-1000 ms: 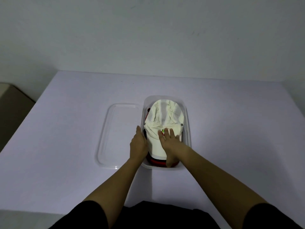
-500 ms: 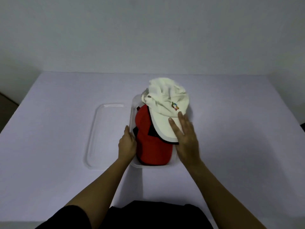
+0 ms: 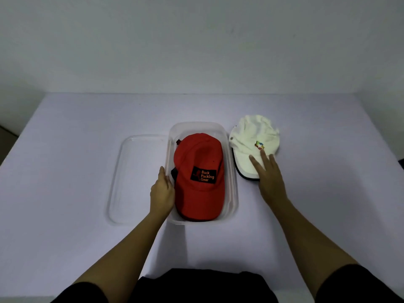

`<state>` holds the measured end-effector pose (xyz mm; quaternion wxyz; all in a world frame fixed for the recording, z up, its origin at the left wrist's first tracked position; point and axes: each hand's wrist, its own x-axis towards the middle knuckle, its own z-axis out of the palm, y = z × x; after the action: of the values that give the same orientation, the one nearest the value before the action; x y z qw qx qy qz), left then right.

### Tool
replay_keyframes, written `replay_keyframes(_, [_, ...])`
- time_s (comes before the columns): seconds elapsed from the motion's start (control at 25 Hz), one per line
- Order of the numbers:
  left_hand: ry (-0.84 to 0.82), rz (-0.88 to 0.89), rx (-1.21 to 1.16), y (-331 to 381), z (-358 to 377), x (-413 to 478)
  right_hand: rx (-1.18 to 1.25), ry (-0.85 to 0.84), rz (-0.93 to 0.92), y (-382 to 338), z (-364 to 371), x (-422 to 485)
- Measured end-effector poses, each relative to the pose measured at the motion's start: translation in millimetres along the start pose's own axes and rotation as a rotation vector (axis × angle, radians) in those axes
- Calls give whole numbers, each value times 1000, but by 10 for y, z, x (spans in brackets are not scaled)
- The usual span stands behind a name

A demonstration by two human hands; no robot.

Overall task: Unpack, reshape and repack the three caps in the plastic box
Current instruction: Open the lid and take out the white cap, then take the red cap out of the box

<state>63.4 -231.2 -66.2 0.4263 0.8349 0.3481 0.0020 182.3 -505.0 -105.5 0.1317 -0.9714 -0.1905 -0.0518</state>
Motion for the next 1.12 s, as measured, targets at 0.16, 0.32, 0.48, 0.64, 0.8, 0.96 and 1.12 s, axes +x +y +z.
replay_keyframes(0.16, [10,-1,14,-6,14,15,-68,-210,-16,121,217,219])
replay_keyframes(0.32, [19,-5,24,-17,39,31,-123,-327,-1,191,231,647])
replay_keyframes(0.48, [26,-5,17,-16,55,37,-145,-447,-1,264,167,994])
replay_keyframes(0.64, [29,-7,18,-13,58,36,-42,-503,-27,-22,-56,1094])
replay_keyframes(0.8, [34,-1,19,-10,58,34,253,-145,-398,-794,-182,597])
replay_keyframes(0.96, [36,1,9,-11,56,32,-59,-725,-410,-1172,-107,129])
replay_keyframes(1.12, [38,8,10,-5,56,26,-199,-865,-406,-1312,-111,203])
